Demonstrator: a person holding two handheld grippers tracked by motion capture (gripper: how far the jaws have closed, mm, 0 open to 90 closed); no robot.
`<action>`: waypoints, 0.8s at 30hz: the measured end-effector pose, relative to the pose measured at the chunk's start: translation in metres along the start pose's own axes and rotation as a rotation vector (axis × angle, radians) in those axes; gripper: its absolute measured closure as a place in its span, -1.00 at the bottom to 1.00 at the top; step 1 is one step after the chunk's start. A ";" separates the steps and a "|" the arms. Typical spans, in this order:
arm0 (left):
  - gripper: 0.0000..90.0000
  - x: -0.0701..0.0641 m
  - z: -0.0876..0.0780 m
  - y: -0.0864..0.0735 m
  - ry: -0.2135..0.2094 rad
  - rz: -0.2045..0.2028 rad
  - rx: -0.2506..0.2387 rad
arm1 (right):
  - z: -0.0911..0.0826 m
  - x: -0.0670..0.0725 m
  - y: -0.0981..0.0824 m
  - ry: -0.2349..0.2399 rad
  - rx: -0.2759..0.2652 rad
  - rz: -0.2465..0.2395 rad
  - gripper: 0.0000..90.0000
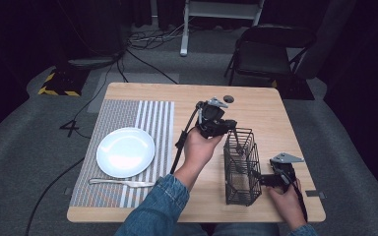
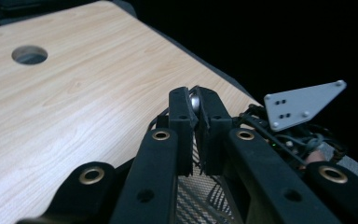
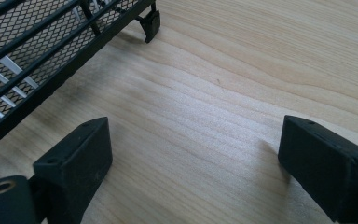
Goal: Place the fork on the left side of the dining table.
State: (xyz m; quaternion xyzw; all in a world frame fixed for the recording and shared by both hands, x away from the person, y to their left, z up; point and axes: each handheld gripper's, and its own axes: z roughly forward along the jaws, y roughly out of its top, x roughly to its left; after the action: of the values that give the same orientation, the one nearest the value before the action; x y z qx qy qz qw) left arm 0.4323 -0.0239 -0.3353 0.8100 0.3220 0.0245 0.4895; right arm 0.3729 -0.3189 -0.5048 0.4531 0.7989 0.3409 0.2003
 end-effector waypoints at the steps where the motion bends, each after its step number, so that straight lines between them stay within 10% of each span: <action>1: 0.91 0.000 0.000 0.000 0.000 0.000 0.000 | 0.000 0.000 0.000 0.000 0.000 0.000 -0.78; 24: 0.91 -0.021 -0.070 0.031 0.043 0.123 -0.050 | 0.000 0.001 0.000 -0.009 -0.002 0.007 -0.77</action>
State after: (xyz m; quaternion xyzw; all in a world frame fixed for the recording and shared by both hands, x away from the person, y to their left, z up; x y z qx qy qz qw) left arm 0.4065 0.0098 -0.2678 0.8150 0.2814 0.0801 0.5002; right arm 0.3724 -0.3182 -0.5048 0.4573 0.7962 0.3401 0.2031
